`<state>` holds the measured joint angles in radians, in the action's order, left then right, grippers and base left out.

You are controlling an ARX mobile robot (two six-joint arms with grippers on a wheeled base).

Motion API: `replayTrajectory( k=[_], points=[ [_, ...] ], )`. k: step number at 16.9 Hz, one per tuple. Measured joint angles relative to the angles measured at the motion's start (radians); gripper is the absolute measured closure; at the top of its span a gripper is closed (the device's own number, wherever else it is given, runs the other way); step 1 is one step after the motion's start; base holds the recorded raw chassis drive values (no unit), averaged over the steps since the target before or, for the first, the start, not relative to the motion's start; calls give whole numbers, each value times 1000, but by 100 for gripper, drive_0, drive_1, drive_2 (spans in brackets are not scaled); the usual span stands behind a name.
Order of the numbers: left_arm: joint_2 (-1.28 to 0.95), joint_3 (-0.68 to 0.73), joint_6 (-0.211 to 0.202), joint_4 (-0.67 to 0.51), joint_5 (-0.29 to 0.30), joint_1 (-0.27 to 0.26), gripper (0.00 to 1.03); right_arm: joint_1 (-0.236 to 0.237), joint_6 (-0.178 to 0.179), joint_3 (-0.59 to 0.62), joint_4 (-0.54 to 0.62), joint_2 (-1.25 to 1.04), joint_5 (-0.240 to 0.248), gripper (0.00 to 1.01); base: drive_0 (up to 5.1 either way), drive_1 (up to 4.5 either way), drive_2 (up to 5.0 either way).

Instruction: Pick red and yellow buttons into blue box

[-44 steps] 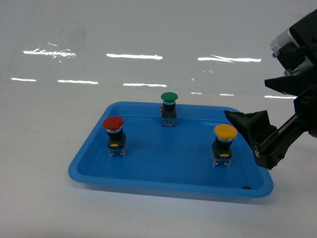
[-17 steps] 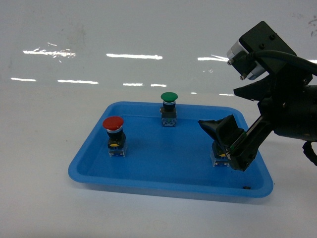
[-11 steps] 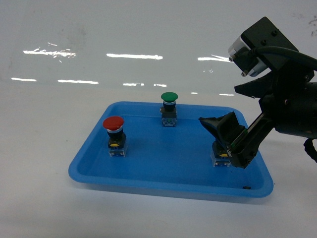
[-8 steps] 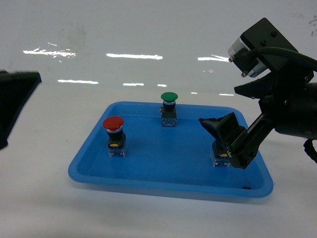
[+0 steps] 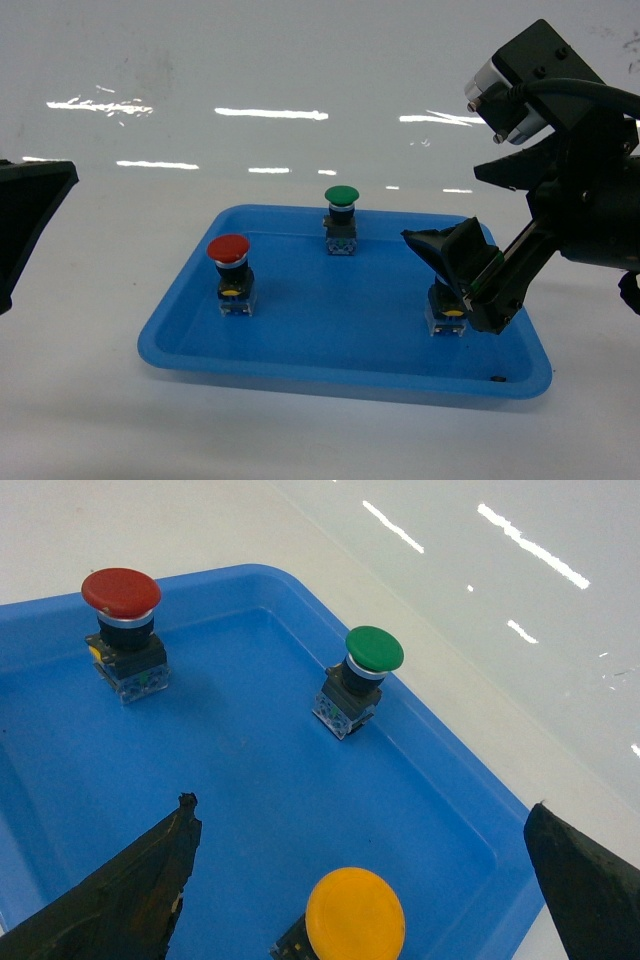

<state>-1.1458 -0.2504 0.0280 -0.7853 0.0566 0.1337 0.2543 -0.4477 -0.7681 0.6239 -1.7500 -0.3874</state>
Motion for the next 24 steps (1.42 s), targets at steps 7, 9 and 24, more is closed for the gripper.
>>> replayTrajectory(
  k=[7,9,24],
  points=[
    [-188,-107,18,-28,-3,-5,5,8,-19,-25,-6,-18,16,3,0,0,0],
    [-187,-107,17,-27,-3,-6,5,13,-21,-28,-5,-18,16,3,0,0,0],
    [-187,-107,18,-27,-3,-6,5,14,-50,-23,67,-158,80,3,0,0,0]
  ],
)
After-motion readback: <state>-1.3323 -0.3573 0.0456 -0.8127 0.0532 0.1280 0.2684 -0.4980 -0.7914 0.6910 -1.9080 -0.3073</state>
